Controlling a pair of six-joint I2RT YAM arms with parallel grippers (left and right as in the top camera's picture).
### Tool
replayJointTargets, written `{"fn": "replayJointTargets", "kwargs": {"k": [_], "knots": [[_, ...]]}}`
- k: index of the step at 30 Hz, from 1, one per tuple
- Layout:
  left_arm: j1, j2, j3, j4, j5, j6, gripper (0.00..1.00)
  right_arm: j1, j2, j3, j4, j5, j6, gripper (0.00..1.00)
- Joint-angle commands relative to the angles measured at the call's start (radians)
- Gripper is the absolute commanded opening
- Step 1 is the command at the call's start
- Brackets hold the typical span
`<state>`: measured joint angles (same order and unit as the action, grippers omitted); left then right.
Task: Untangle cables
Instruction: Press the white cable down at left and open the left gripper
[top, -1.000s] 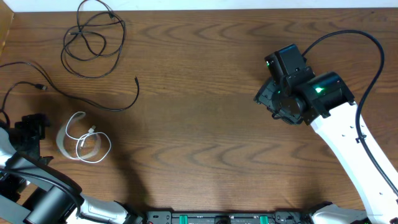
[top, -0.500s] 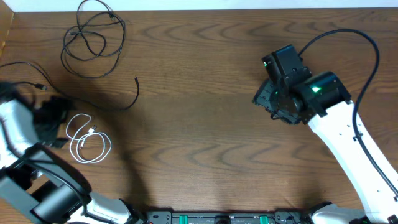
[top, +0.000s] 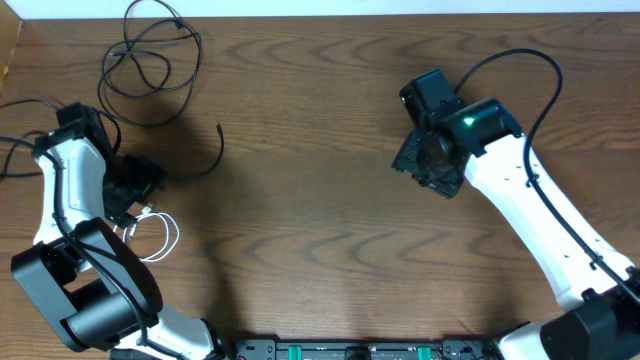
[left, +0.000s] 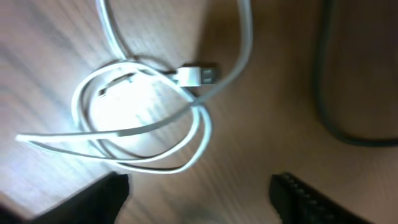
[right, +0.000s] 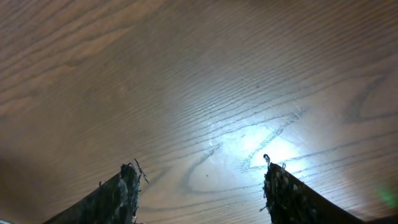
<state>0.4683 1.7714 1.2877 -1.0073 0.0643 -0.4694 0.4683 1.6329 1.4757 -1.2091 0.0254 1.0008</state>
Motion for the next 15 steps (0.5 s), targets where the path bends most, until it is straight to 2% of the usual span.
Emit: {"fn": "replayJointTargets", "kwargs": {"k": [1,5,11,15], "knots": [[-0.001,-0.02,-0.061,0.024,-0.058,0.024,0.66,0.005,0.008,-0.006,0.01,-0.01,-0.015,0.63],[-0.003,-0.02,-0.148,0.106,-0.058,0.024,0.66,0.005,0.008,-0.006,0.02,-0.01,-0.014,0.63],[-0.003,-0.019,-0.254,0.24,-0.059,0.024,0.58,0.005,0.008,-0.006,0.02,-0.01,-0.014,0.63],[-0.003,-0.019,-0.271,0.29,-0.132,0.021,0.58,0.005,0.008,-0.006,0.018,-0.01,-0.015,0.63]]}}
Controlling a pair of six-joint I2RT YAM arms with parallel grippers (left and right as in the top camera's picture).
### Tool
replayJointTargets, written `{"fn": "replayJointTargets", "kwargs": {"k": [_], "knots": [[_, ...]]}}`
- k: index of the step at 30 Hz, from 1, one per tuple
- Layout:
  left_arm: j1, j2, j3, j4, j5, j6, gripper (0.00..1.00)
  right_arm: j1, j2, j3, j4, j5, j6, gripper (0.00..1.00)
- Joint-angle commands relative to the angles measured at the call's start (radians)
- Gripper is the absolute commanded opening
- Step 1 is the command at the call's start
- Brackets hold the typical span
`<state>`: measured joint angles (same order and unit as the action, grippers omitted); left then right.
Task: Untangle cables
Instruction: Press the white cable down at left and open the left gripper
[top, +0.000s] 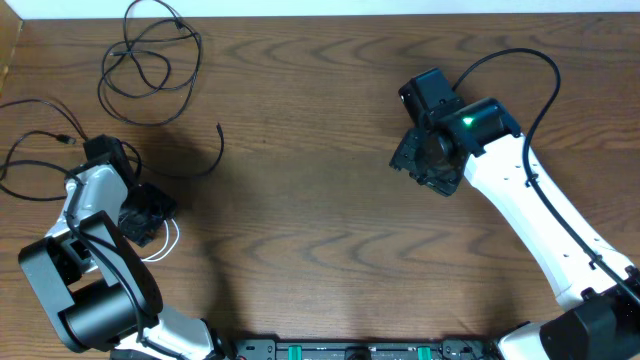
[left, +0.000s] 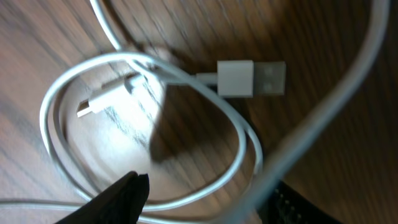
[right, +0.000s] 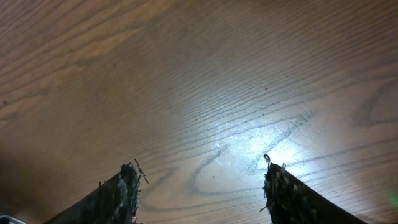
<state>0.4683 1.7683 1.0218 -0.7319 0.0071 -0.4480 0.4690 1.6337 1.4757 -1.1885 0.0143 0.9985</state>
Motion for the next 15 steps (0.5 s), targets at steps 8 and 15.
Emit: {"fn": "replayJointTargets", "kwargs": {"k": [8,15], "knots": [[0.016,0.002,-0.006,0.056,-0.18,-0.069,0.53,0.004,0.007,-0.006,-0.006,0.002,-0.013,0.63],[0.018,0.062,-0.006,0.095,-0.183,-0.034,0.51,0.004,0.007,-0.006,-0.012,0.002,-0.013,0.63]]}}
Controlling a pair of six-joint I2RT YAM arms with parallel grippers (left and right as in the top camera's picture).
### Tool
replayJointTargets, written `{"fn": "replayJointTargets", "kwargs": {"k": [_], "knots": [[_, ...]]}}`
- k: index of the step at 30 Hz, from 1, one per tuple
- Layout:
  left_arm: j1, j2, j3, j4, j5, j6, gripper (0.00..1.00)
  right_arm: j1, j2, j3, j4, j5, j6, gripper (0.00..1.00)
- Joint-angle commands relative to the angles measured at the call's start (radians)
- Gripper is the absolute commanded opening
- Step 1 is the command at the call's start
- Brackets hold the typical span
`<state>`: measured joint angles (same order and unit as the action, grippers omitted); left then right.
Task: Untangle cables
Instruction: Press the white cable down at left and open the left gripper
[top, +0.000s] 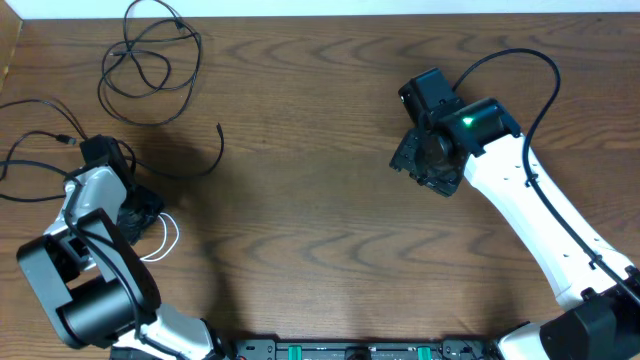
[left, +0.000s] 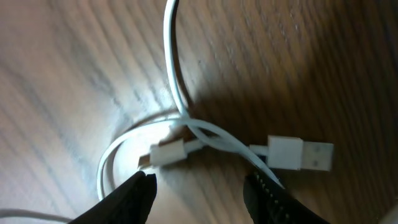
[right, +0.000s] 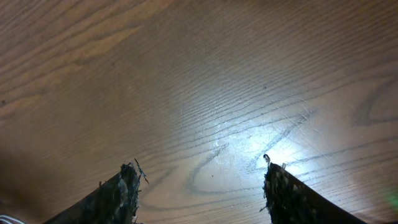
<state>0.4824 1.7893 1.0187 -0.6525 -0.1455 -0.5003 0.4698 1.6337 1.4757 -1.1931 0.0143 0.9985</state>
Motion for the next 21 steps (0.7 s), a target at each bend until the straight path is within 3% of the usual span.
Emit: {"fn": "replayJointTargets", "kwargs": {"k": [1,9,21], "knots": [[0.006,0.045,-0.003,0.024,-0.04,0.031,0.51,0.003,0.007,-0.006,-0.009,0.002,-0.013,0.63],[0.047,0.045,0.0,0.039,-0.207,0.035,0.51,0.003,0.007,-0.006,-0.033,0.002,-0.013,0.62],[0.216,0.021,0.138,-0.028,-0.214,0.036,0.52,0.003,0.007,-0.006,-0.037,0.002,-0.039,0.62]]}}
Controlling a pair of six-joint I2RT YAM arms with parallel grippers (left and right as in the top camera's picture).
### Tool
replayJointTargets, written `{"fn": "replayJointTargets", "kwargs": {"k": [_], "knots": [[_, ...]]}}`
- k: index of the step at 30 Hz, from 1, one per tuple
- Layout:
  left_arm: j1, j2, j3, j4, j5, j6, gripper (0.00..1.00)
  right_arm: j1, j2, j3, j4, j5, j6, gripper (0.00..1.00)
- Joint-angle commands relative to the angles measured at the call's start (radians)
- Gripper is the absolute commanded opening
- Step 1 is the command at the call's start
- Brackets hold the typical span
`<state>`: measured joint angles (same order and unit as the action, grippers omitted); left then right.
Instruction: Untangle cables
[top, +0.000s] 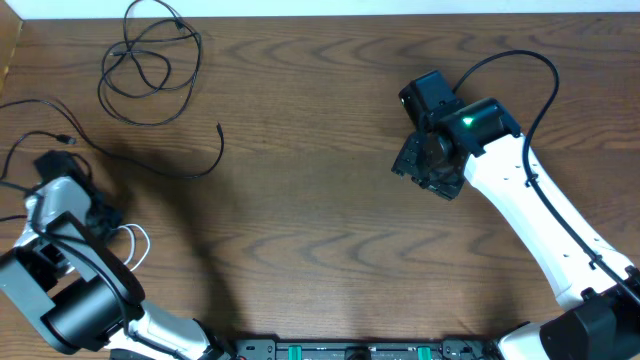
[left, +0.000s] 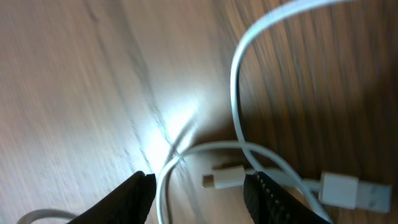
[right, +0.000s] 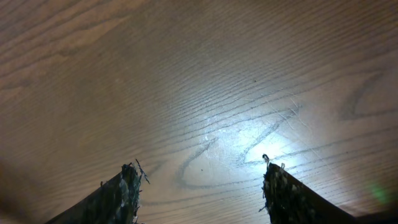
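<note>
A white USB cable (top: 135, 245) lies in loose loops at the table's left front. In the left wrist view one white strand (left: 239, 81) curves down between the fingers, with its small connector (left: 225, 177) and flat USB plug (left: 348, 194) beside it. My left gripper (left: 198, 199) stands open low over these loops, at the far left in the overhead view (top: 103, 216). A black cable coil (top: 150, 60) lies at the back left. My right gripper (right: 199, 190) is open over bare wood, right of centre (top: 425, 165).
A second thin black cable (top: 30, 150) trails off the left edge, and a black curved end (top: 205, 165) lies between the coil and the white cable. The wooden table (top: 320, 250) fills the view, and the rail with connectors runs along its front edge.
My left gripper has moved left toward the table edge, and the white loops now lie further left too. In the wrist view the small connector sits lower and to the right. The right arm is unchanged.
My left gripper was wide open above the white loops beside the black cable. It then came down close over the loops and its jaws stood narrower. Now gripper and white cable both lie further left. The right gripper stayed open over bare wood throughout.
</note>
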<state>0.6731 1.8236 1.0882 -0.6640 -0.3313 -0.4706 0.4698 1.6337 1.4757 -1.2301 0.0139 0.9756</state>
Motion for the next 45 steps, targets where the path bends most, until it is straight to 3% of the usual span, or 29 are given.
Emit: {"fn": "replayJointTargets", "kwargs": {"k": [1,12,17,26,28,32,35,37,38,45], "knots": [[0.027,-0.018,0.082,-0.02,-0.029,0.006,0.52,0.003,0.007,-0.006,0.0,0.002,-0.016,0.62],[0.019,-0.108,0.237,-0.009,0.151,0.075,0.52,0.003,0.007,-0.006,0.0,0.002,-0.031,0.64],[0.019,-0.142,0.237,0.04,0.38,0.142,0.53,0.003,0.007,-0.006,0.003,0.002,-0.074,0.66],[-0.102,-0.248,0.237,0.05,0.496,0.126,0.65,0.003,0.007,-0.006,0.004,0.002,-0.121,0.89],[-0.155,-0.286,0.237,0.069,0.557,0.119,0.67,0.002,0.007,-0.006,0.008,0.003,-0.138,0.92],[-0.321,-0.381,0.237,0.087,0.692,0.098,0.69,-0.008,0.006,-0.006,0.007,0.009,-0.245,0.87],[-0.488,-0.448,0.237,0.053,0.694,0.092,0.79,-0.02,-0.003,-0.005,-0.014,-0.029,-0.356,0.81],[-0.607,-0.483,0.237,0.01,0.68,0.092,0.86,-0.024,-0.024,-0.004,-0.026,-0.027,-0.406,0.98],[-0.668,-0.497,0.237,-0.016,0.669,0.092,0.99,-0.025,-0.043,-0.004,-0.031,-0.023,-0.423,0.99],[-1.001,-0.516,0.236,-0.174,0.599,0.093,0.99,-0.023,-0.287,-0.004,-0.062,-0.013,-0.431,0.99]]}}
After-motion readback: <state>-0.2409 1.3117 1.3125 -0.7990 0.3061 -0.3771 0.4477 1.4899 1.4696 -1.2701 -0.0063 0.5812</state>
